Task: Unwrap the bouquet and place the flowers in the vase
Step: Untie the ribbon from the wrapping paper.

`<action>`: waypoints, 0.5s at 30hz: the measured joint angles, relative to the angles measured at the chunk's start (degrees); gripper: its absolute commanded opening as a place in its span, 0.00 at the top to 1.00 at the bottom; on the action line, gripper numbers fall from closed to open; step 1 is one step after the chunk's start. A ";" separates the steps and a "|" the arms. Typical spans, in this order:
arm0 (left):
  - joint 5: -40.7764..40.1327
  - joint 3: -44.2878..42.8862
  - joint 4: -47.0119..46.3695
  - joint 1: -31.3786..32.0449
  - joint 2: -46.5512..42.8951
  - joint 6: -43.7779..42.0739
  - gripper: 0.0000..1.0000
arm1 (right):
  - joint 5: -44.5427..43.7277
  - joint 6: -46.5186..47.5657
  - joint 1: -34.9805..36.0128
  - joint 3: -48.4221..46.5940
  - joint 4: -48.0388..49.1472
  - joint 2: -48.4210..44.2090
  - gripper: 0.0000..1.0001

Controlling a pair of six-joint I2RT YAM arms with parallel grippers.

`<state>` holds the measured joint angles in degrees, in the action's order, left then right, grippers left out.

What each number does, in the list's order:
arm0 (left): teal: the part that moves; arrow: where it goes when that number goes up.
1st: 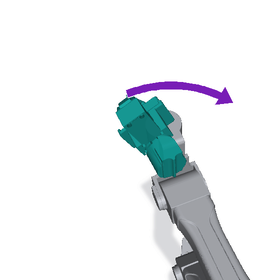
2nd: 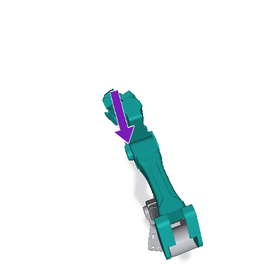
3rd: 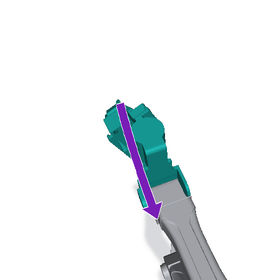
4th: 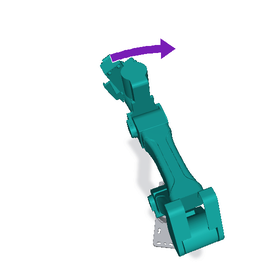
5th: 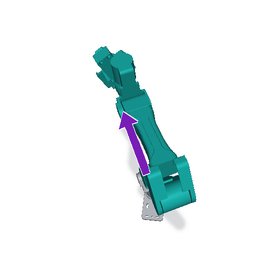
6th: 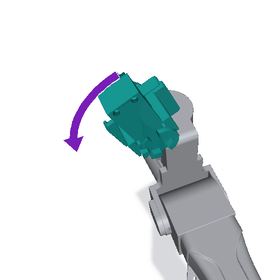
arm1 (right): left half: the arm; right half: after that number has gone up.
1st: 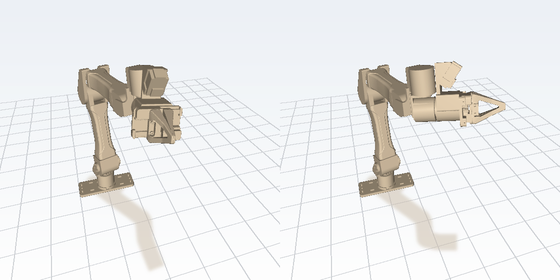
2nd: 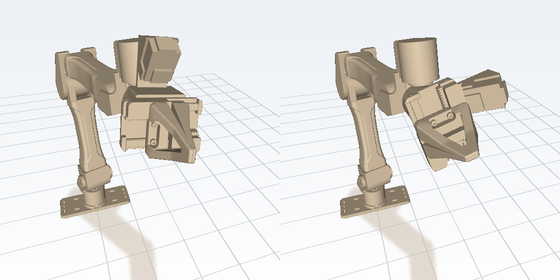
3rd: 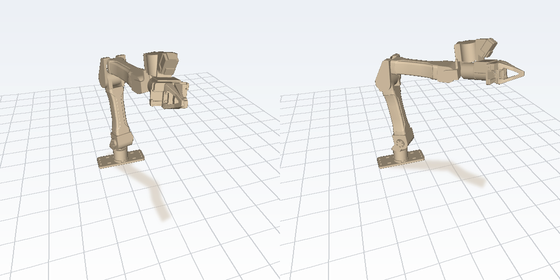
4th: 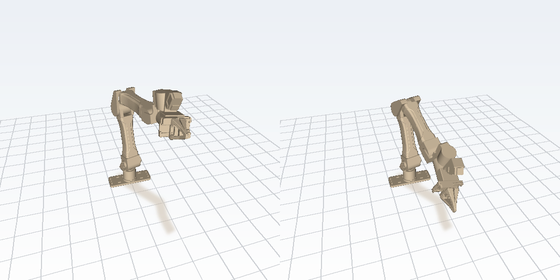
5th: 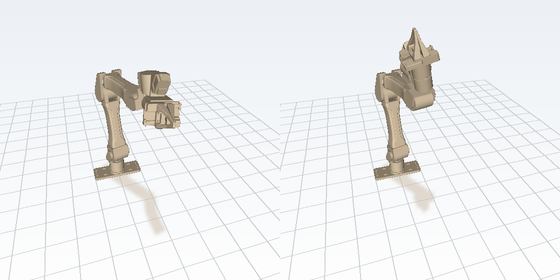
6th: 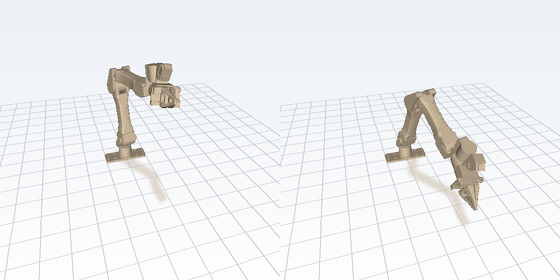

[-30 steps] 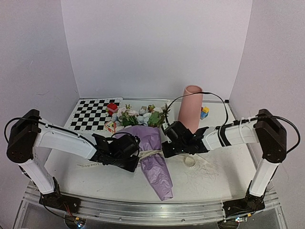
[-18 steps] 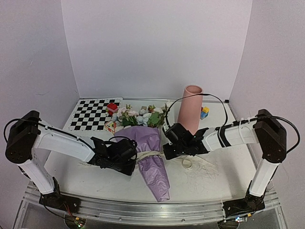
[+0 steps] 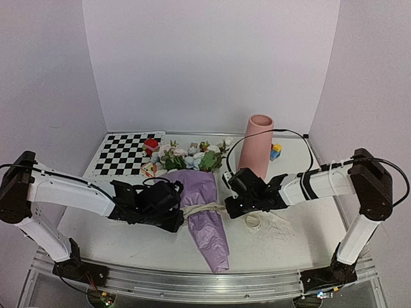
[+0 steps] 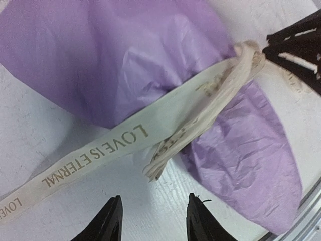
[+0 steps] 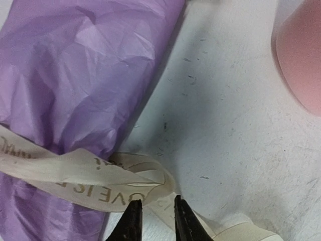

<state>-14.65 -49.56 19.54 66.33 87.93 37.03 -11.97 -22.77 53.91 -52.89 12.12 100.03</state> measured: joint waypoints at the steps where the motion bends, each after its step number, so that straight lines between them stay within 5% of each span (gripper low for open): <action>1: -0.25 -0.49 -0.03 0.01 -0.71 -0.34 0.59 | 0.74 0.27 0.00 0.10 0.21 -0.64 0.71; 15: -1.79 -11.01 -0.03 0.06 7.52 -6.92 0.63 | 7.25 0.07 0.00 0.03 3.55 -2.17 0.66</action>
<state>-16.43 -60.57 19.51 66.39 95.45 30.11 -4.73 -22.70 53.91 -52.86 15.67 97.86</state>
